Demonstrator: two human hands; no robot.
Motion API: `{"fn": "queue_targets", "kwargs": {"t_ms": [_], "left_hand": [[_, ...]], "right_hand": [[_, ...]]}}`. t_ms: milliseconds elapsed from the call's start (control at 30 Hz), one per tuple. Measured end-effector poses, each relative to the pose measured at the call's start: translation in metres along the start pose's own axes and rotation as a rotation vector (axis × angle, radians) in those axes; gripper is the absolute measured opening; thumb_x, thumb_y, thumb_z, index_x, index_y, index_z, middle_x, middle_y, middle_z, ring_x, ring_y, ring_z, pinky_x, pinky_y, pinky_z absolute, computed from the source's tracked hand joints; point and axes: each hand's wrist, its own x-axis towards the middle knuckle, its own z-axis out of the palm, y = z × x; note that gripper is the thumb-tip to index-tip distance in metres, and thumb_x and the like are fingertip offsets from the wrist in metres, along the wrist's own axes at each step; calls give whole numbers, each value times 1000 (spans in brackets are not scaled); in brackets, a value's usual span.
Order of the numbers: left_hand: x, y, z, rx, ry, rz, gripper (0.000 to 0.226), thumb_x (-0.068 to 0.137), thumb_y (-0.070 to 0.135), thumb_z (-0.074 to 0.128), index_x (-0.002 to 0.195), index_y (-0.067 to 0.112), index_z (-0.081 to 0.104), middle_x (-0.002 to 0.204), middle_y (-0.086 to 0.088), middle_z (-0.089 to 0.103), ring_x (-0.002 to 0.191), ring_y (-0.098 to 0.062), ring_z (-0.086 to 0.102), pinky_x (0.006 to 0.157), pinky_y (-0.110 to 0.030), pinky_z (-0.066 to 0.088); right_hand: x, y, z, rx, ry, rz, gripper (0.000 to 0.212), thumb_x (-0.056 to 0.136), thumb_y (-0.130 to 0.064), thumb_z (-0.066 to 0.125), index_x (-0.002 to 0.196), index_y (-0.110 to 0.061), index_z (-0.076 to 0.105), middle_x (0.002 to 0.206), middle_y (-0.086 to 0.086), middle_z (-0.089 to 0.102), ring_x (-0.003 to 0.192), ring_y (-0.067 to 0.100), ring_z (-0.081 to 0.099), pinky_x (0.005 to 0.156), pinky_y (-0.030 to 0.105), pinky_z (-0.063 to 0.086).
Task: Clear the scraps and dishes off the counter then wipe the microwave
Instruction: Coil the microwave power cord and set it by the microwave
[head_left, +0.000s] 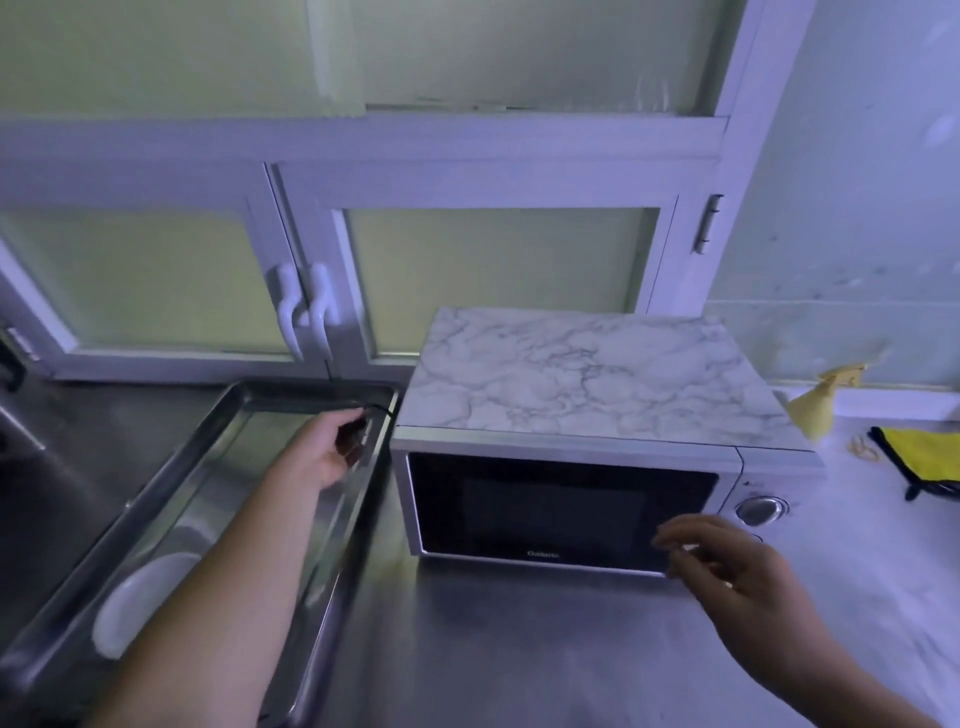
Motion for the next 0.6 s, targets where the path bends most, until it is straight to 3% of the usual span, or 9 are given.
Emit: {"fn": "queue_targets", "kwargs": {"t_ms": [67,167,233,300,400,433,600], "left_hand": [[8,23,16,-15,-28,16,18,98,12,54,82,11,61,55,0,65,58,-15,62,62,-26,50],[22,35,37,-34,-1,55,18,98,11,53,81,10,59,56,-3,64,59,-19,60,63,-32,51],[29,30,51,14,25,79,13,97,9,54,87,7,61,72,-9,64,66,-22,58,66,-35,49],[37,18,60,103,26,48,14,97,11,54,99,2,64,93,-17,63,78,-29,60,71,-38,50],[47,-1,64,137,-39,-60,34,100,12,49,128,-5,59,123,-25,60,116,-39,59,103,-46,46],[50,-6,64,127,-52,-79,34,101,10,46,129,-6,57,124,-25,59,116,-39,58,105,-45,43],[76,-11,53,61,-37,-111,17,100,8,42,109,4,57,109,-18,53,96,-31,53,89,-40,46]], "right_hand": [[18,-13,-2,-56,-45,-53,35,87,10,66,78,-23,74,97,-15,69,76,9,69,71,13,50],[59,-26,1,-245,-73,-167,32,87,-4,71,84,-36,68,101,-18,68,98,8,65,86,7,41],[93,-36,9,-455,-171,-149,18,92,-28,67,107,-39,64,126,-16,59,124,12,52,103,18,36],[125,-37,25,-645,-255,-92,40,96,-48,57,133,-34,55,148,-9,46,140,16,36,114,33,30],[162,-38,55,-727,-279,-73,57,97,-60,44,147,-34,42,162,-5,27,151,16,17,119,42,18],[173,-36,63,-752,-287,-75,59,98,-61,40,150,-34,37,165,-5,22,153,16,12,120,44,14],[208,-12,82,-865,-365,-25,63,98,-66,21,156,-44,11,169,-9,1,155,17,-3,121,54,-2]]}}
